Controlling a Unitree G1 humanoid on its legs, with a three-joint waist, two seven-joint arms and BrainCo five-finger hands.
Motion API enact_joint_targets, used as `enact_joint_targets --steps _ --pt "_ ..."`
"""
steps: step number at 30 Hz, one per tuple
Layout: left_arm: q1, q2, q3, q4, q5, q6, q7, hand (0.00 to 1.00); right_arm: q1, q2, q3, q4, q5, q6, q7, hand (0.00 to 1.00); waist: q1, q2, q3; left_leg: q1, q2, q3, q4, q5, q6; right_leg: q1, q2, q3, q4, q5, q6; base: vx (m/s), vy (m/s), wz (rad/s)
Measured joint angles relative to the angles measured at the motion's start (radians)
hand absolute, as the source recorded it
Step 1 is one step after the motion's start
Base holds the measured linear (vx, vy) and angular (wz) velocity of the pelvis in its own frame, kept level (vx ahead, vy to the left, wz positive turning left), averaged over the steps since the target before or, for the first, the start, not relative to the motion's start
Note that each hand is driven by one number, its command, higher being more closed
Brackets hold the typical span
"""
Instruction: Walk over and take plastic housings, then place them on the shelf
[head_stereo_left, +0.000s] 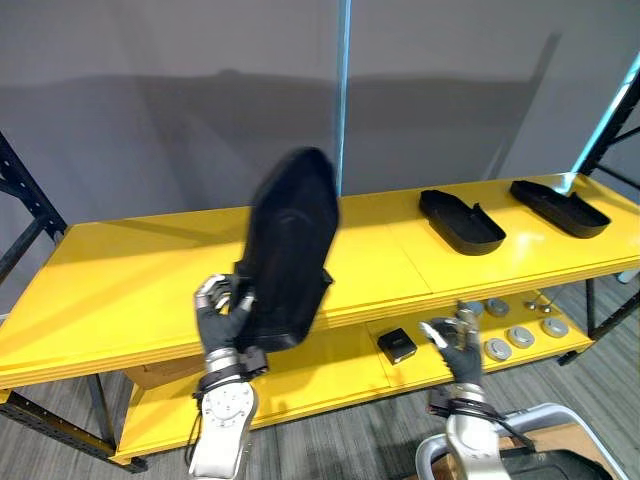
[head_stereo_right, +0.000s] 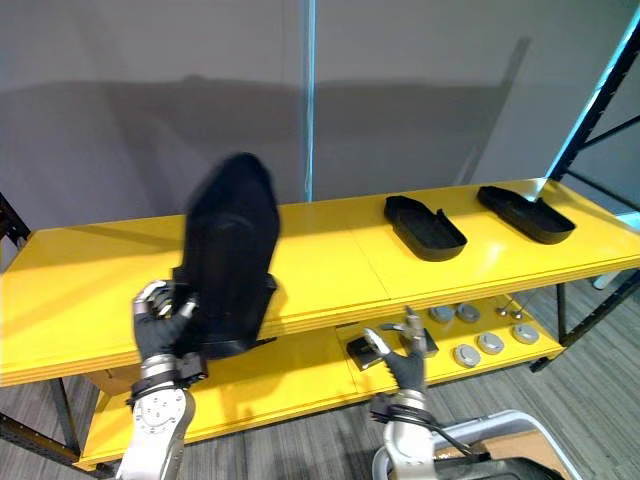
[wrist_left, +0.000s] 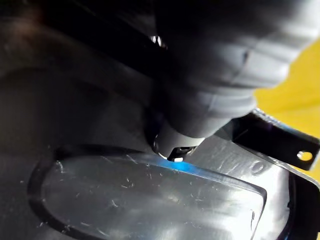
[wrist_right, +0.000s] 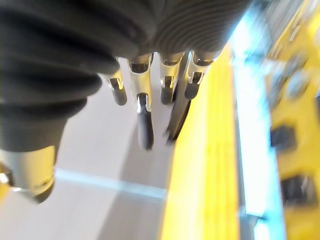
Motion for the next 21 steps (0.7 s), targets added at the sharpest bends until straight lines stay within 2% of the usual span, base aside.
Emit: enact_joint_targets --steps 1,4,9,10,11,12,14,15,17,19,21 --pt "0.000 -0.003 -0.003 0.000 0.001 0.000 -0.002 1.00 0.007 0.002 0.001 -0.014 0.000 0.000 0.005 0.00 -0.001 0.000 0.000 -0.001 0.003 -0.004 0.000 -0.001 -0.001 0.010 0.004 -0.003 -0.020 0.006 -0.002 0.17 -0.060 0.16" --pt "-0.011 -0.047 -0.029 0.001 0.004 0.001 -0.001 1.00 0.039 0.015 0.001 -0.085 0.000 0.000 0.025 0.00 -0.030 0.006 0.004 -0.007 0.005 -0.024 0.004 0.000 -0.002 0.045 -0.001 -0.053 -0.059 0.010 -0.003 0.12 -0.003 0.35" --pt "-0.064 -0.042 -0.023 0.015 -0.003 0.003 0.026 1.00 0.085 0.024 -0.009 -0.204 0.020 -0.001 0.043 0.00 -0.037 0.020 0.012 -0.005 0.001 0.011 -0.007 0.001 -0.005 0.050 -0.007 -0.051 -0.068 0.008 -0.003 0.03 0.038 0.03" --pt "-0.085 -0.031 -0.007 0.035 -0.040 0.002 0.028 1.00 0.098 0.025 -0.017 -0.233 0.035 -0.001 0.050 0.00 -0.046 0.022 0.011 -0.007 0.001 0.016 -0.018 0.002 -0.005 0.045 -0.007 -0.052 -0.068 0.006 -0.002 -0.05 0.031 0.05" --pt "-0.111 -0.021 0.010 0.066 -0.105 0.001 0.026 1.00 0.109 0.024 -0.020 -0.262 0.038 -0.001 0.055 0.00 -0.068 0.027 0.006 -0.018 0.008 0.054 -0.034 -0.001 -0.008 0.029 -0.008 -0.054 -0.066 0.005 -0.002 -0.06 0.029 0.07" --pt "-0.125 -0.014 0.019 0.081 -0.141 0.001 0.025 1.00 0.112 0.024 -0.020 -0.273 0.043 -0.001 0.057 0.00 -0.075 0.028 0.004 -0.025 0.010 0.068 -0.041 -0.002 -0.009 0.017 -0.008 -0.052 -0.066 0.005 -0.002 -0.06 0.023 -0.09" --pt "-0.190 0.010 0.043 0.165 -0.291 0.002 0.026 1.00 0.123 0.023 -0.018 -0.293 0.060 0.000 0.074 0.00 -0.088 0.027 0.004 -0.043 0.012 0.104 -0.045 -0.001 -0.011 -0.018 -0.005 -0.028 -0.066 0.012 -0.006 -0.04 0.011 -0.35" --pt "-0.208 0.015 0.043 0.188 -0.323 0.002 0.026 1.00 0.130 0.021 -0.018 -0.296 0.067 0.000 0.075 0.00 -0.090 0.027 0.004 -0.044 0.012 0.112 -0.046 -0.001 -0.011 -0.022 -0.003 -0.022 -0.067 0.014 -0.007 -0.02 0.012 -0.28" --pt "-0.301 0.032 0.042 0.273 -0.451 0.004 0.027 1.00 0.155 0.017 -0.017 -0.303 0.070 0.004 0.082 0.00 -0.120 0.028 0.004 -0.052 0.014 0.121 -0.049 -0.001 -0.011 -0.035 -0.001 -0.013 -0.066 0.016 -0.006 0.03 0.011 -0.15" --pt "-0.372 0.054 0.041 0.323 -0.506 0.004 0.027 1.00 0.157 0.015 -0.017 -0.304 0.070 0.007 0.086 0.00 -0.130 0.029 0.004 -0.069 0.015 0.135 -0.047 0.000 -0.010 -0.059 0.002 0.001 -0.067 0.025 -0.007 0.04 0.002 -0.18" --pt "-0.471 0.086 0.035 0.397 -0.618 0.010 0.014 1.00 0.160 0.000 -0.003 -0.303 0.072 0.015 0.093 0.00 -0.152 0.036 0.008 -0.082 0.016 0.152 -0.044 0.003 -0.010 -0.078 0.003 0.010 -0.069 0.031 -0.009 0.06 -0.001 -0.18"
